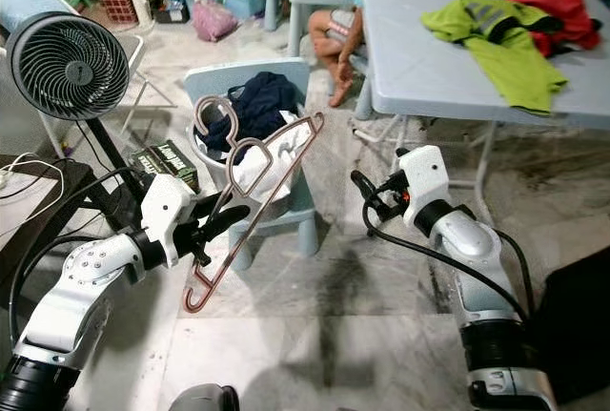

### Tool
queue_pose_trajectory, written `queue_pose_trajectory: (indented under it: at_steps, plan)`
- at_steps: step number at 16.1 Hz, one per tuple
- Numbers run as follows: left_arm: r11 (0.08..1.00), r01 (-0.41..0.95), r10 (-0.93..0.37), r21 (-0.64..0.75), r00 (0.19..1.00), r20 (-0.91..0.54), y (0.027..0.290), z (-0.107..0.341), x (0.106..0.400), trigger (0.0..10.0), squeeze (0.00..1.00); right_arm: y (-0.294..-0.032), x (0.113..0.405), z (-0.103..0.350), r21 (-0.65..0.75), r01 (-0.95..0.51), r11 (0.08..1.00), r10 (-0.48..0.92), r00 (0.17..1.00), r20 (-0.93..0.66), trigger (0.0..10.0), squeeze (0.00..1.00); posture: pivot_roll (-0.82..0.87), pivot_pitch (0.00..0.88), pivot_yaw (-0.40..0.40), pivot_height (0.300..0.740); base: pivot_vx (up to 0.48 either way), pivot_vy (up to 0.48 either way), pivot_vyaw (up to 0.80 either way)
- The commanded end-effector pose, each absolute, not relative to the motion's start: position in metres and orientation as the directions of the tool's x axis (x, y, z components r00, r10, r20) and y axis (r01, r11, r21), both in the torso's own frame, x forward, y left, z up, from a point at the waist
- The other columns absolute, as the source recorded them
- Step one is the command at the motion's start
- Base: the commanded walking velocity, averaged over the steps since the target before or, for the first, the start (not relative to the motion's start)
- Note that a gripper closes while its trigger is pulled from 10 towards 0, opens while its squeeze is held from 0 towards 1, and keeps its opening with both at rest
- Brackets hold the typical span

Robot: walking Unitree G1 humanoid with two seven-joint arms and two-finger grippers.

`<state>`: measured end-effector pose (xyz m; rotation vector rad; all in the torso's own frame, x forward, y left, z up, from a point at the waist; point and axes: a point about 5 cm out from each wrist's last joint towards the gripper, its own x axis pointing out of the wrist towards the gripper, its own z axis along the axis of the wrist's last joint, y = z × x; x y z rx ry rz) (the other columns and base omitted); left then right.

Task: Hang hanger

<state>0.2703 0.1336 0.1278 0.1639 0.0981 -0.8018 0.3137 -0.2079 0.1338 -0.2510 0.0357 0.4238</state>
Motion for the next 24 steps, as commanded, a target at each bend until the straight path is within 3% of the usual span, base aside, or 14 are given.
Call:
queue_pose_trajectory:
  at_steps: [1, 9, 12, 14, 16, 18, 19, 22, 23, 24]
  plan:
    - [0.678, 0.725, -0.712, 0.118, 0.689, -0.138, 0.132, 0.131, 0.270, 10.0, 0.00, -0.207, 0.315, 0.141, -0.256, -0.412, 0.875, 0.409, 0.910, -0.067, 10.0, 0.00, 0.00, 0.049, -0.017, 0.740, 0.398, 0.000, 0.00]
    - [0.660, 0.741, -0.725, 0.123, 0.671, -0.154, 0.128, 0.129, 0.267, 10.0, 0.00, -0.205, 0.316, 0.142, -0.273, -0.410, 0.870, 0.409, 0.910, -0.061, 10.0, 0.00, 0.00, 0.051, -0.016, 0.740, 0.398, 0.000, 0.00]
    - [0.624, 0.766, -0.721, 0.151, 0.640, -0.267, 0.132, 0.118, 0.267, 10.0, 0.00, -0.214, 0.319, 0.146, -0.318, -0.404, 0.858, 0.403, 0.912, -0.070, 10.0, 0.00, 0.00, 0.054, -0.017, 0.740, 0.000, 0.000, 0.00]
    - [0.561, 0.806, -0.718, 0.187, 0.587, -0.375, 0.138, 0.109, 0.264, 10.0, 0.00, -0.219, 0.320, 0.148, -0.384, -0.471, 0.795, 0.461, 0.879, -0.123, 10.0, 0.00, 0.00, 0.055, -0.017, 0.740, 0.000, 0.000, 0.00]
    - [0.434, 0.878, -0.745, 0.200, 0.475, -0.469, 0.148, 0.108, 0.262, 10.0, 0.00, -0.224, 0.313, 0.153, -0.413, -0.638, 0.649, 0.601, 0.764, -0.235, 10.0, 0.00, 0.00, 0.054, -0.019, 0.740, 0.000, 0.000, 0.00]
    - [0.346, 0.906, -0.743, 0.245, 0.424, -0.519, 0.154, 0.108, 0.263, 10.0, 0.00, -0.229, 0.306, 0.149, -0.443, -0.715, 0.540, 0.643, 0.691, -0.331, 10.0, 0.00, 0.00, 0.053, -0.021, 0.740, 0.000, 0.000, 0.00]
    - [0.257, 0.924, -0.744, 0.283, 0.376, -0.552, 0.158, 0.107, 0.264, 10.0, 0.00, -0.235, 0.299, 0.145, -0.423, -0.786, 0.451, 0.670, 0.612, -0.421, 10.0, 0.00, 0.00, 0.054, -0.020, 0.740, 0.000, 0.000, 0.00]
    - [0.141, 0.937, -0.763, 0.319, 0.309, -0.568, 0.158, 0.107, 0.262, 10.0, 0.00, -0.240, 0.291, 0.141, -0.381, -0.862, 0.335, 0.691, 0.500, -0.523, 10.0, 0.00, 0.00, 0.054, -0.016, 0.740, 0.000, 0.000, 0.00]
    - [-0.029, 0.924, -0.797, 0.380, 0.208, -0.567, 0.149, 0.109, 0.256, 10.0, 0.00, -0.243, 0.287, 0.139, -0.316, -0.925, 0.211, 0.695, 0.369, -0.617, 10.0, 0.00, 0.00, 0.050, -0.011, 0.740, 0.000, 0.000, 0.00]
    - [-0.057, 0.916, -0.806, 0.397, 0.193, -0.560, 0.146, 0.109, 0.255, 10.0, 0.00, -0.243, 0.287, 0.139, -0.310, -0.931, 0.194, 0.694, 0.354, -0.628, 10.0, 0.00, 0.00, 0.050, -0.011, 0.740, 0.000, 0.000, 0.00]
